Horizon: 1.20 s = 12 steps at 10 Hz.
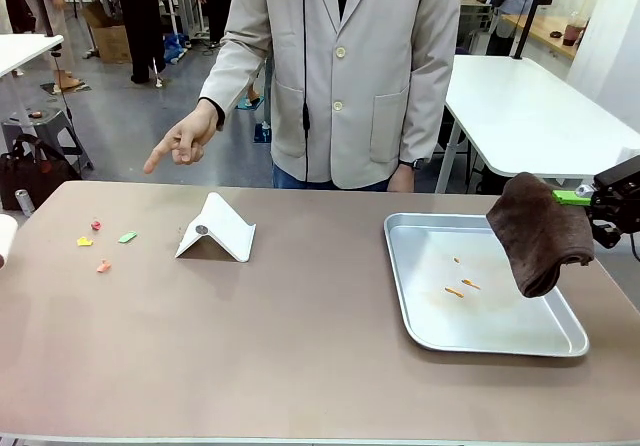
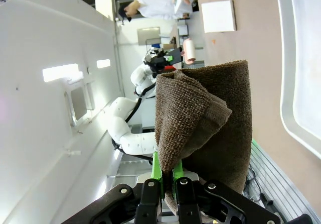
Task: Clean the surface of the table.
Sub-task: If a person points to the right, clean the right side of the table with your right hand, and if they point to the left, clean the left side with your left hand.
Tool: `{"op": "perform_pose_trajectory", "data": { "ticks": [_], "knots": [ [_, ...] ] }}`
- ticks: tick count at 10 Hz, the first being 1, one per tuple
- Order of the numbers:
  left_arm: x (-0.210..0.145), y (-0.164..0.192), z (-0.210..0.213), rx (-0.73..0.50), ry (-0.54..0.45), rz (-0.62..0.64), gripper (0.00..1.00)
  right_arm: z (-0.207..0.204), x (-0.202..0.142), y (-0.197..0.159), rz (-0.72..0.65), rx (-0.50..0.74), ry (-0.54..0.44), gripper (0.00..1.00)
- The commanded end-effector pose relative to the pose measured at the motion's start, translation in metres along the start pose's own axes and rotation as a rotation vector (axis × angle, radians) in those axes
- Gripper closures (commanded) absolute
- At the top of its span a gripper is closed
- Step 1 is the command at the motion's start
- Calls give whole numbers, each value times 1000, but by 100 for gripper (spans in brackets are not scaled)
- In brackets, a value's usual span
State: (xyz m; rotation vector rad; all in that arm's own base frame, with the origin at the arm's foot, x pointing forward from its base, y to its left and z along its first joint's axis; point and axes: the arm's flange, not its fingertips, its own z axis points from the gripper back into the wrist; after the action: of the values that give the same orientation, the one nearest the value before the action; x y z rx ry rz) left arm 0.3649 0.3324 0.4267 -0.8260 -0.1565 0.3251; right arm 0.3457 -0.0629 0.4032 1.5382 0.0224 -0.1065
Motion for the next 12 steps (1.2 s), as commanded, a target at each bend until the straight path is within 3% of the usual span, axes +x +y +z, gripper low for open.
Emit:
{"op": "perform_pose_trajectory", "data": {
  "ticks": [1,7,12],
  "knots": [
    [-10,-15,-17,-4,-87,43,78,0,-1,3,8,-2,0,100],
    [-15,-29,-62,-9,-132,137,78,0,-1,3,8,-2,0,100],
    [-6,-25,-80,47,-102,181,78,0,-1,3,8,-2,0,100]
  ]
}}
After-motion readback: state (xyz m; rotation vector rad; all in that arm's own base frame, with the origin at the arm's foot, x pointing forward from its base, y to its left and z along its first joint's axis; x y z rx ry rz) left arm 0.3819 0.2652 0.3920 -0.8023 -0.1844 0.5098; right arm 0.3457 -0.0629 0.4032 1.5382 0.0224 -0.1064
